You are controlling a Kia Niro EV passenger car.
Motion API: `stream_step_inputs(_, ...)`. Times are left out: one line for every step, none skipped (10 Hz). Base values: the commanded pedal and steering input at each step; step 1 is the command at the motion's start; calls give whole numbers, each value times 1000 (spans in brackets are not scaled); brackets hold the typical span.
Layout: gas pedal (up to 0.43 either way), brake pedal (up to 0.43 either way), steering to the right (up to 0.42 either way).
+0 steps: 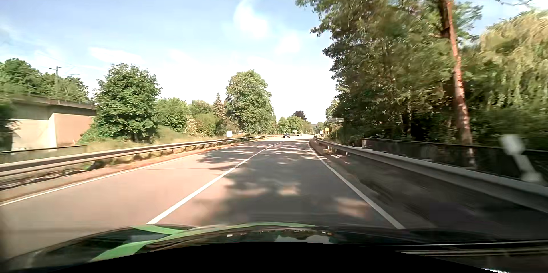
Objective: Follow the waypoints while adhering to traffic rules and regulations
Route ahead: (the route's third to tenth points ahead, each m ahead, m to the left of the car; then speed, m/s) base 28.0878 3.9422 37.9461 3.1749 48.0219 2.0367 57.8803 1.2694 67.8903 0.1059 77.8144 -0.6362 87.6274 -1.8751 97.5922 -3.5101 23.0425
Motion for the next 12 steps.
stream_step_inputs(197,0,8)
stream_step_inputs(209,0,8)
stream_step_inputs(209,0,8)
stream_step_inputs(209,0,8)
stream_step_inputs(209,0,8)
stream_step_inputs(220,0,8)
stream_step_inputs(240,0,8)
stream_step_inputs(248,0,8)
stream_step_inputs(260,0,8)
stream_step_inputs(260,0,8)
stream_step_inputs(268,0,7)
stream_step_inputs(268,0,8)
